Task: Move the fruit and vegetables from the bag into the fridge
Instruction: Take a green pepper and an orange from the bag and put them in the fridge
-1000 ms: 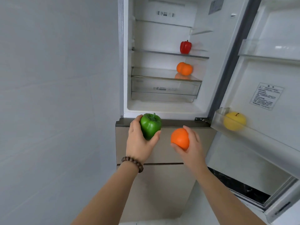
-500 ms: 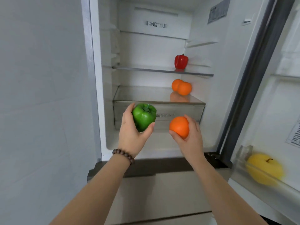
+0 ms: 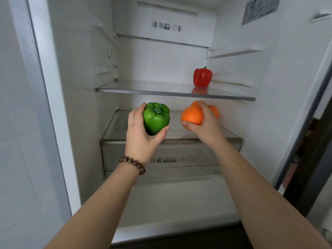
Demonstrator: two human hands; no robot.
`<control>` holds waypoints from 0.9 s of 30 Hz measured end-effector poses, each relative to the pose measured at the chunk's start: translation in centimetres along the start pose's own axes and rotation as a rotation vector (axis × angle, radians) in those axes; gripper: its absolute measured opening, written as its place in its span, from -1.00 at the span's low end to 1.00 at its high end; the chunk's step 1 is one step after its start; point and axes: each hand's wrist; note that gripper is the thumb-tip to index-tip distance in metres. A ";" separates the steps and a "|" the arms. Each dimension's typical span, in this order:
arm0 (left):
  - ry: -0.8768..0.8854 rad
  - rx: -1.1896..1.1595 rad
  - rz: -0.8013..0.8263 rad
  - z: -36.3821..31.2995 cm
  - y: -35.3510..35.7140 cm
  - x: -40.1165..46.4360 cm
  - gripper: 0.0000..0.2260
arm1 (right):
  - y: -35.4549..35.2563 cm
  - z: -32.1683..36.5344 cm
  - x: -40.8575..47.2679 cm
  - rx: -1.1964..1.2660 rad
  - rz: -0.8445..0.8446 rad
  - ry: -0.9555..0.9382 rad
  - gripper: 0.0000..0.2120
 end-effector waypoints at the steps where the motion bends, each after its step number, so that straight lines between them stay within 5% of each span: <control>1: -0.001 0.004 -0.005 0.3 0.1 0.3 -0.28 | 0.3 -0.1 1.3 -0.022 0.048 0.015 -0.24; 6: 0.006 0.036 0.034 1.0 0.3 0.5 -0.25 | 2.1 -1.0 6.7 -0.244 0.163 -0.010 -0.24; 12: -0.010 0.014 0.066 1.4 0.1 0.6 -0.24 | 2.8 -2.5 10.4 -0.384 0.211 0.044 -0.60; 20: -0.011 -0.004 0.086 1.4 0.0 0.9 -0.26 | 3.7 -2.5 10.8 -0.398 0.287 0.057 -0.44; 24: -0.021 -0.019 0.082 1.3 0.0 1.0 -0.28 | 2.8 -1.6 9.1 -0.318 0.190 0.110 -0.58; 27: -0.029 -0.055 0.063 1.1 0.0 0.9 -0.29 | 1.3 -0.8 6.3 -0.321 0.136 0.057 -0.49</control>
Point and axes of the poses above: each hand's wrist, its own x-axis towards the middle knuckle, its own y-axis out of the palm, z = x × y, and after that the axes turned 5 degrees about z, right-handed
